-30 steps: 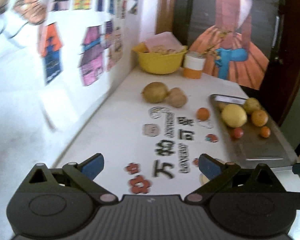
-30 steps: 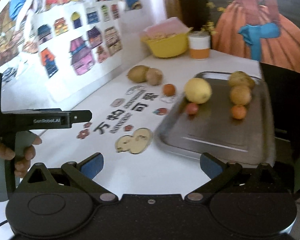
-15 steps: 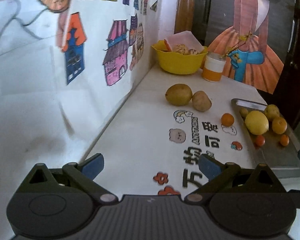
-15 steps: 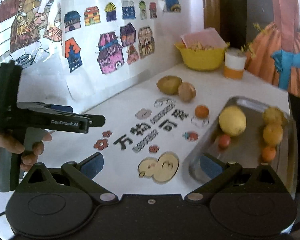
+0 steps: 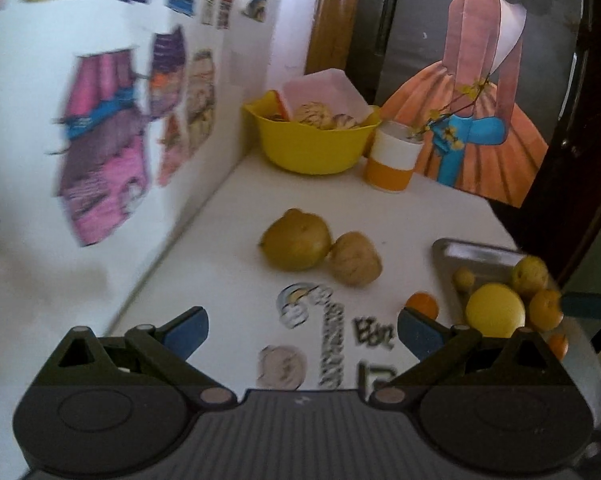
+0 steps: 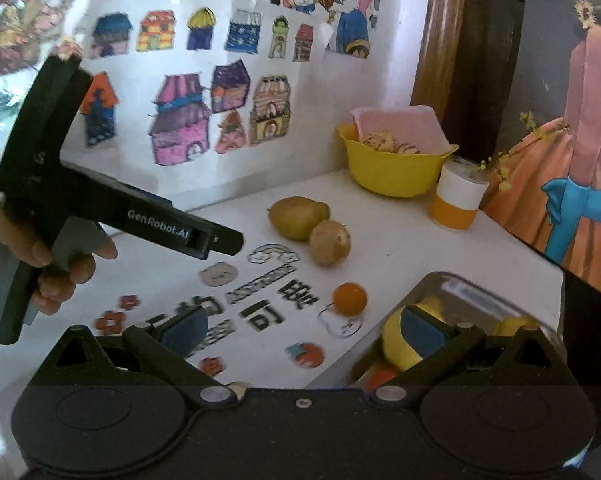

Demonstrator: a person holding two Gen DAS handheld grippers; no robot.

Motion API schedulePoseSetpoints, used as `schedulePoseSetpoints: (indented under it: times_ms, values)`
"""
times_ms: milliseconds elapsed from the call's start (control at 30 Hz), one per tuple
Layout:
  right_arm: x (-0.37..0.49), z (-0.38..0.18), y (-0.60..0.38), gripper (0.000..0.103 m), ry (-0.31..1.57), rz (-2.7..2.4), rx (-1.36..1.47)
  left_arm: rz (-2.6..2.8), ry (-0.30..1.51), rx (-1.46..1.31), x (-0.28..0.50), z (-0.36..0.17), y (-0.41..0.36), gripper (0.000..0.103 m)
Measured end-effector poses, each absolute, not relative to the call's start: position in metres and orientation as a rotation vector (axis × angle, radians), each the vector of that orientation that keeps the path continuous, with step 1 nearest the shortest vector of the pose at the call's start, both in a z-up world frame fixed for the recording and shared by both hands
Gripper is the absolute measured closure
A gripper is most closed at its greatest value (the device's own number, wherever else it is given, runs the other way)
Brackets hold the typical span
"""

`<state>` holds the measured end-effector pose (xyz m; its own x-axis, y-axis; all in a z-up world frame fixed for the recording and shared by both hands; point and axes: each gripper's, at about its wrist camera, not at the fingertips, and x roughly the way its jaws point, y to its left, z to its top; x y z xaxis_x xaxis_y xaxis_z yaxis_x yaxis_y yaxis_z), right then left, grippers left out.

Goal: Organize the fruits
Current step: 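Close the left tool on the brown round fruit while the right tool grasps another tangerine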

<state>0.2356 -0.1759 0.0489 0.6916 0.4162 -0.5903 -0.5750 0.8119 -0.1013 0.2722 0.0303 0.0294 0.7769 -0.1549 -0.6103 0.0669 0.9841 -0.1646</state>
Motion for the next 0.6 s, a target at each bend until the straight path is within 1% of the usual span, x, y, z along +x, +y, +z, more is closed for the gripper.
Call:
schedulePoseSetpoints:
  times_ms: [67, 267, 433, 533, 600]
  values:
    - [0.249, 0.043, -0.176, 0.002, 0.590, 0.567, -0.298, -0.126, 0.673, -0.157, 0.284, 0.027, 0.025, 0.001]
    - [0.294, 0.024, -0.175, 0.014, 0.647, 0.596, -0.290, -0.140, 0.692, -0.164, 0.322, 0.017, 0.003, 0.001]
    - [0.316, 0.013, -0.169, 0.023, 0.655, 0.614, -0.324, -0.152, 0.714, -0.207, 0.344, 0.007, -0.008, 0.001]
    - [0.322, 0.007, -0.168, 0.032, 0.658, 0.621, -0.341, -0.151, 0.712, -0.224, 0.353, 0.001, -0.011, 0.006]
    - [0.324, 0.004, -0.166, 0.039, 0.659, 0.623, -0.356, -0.151, 0.712, -0.234, 0.358, -0.003, -0.013, 0.011]
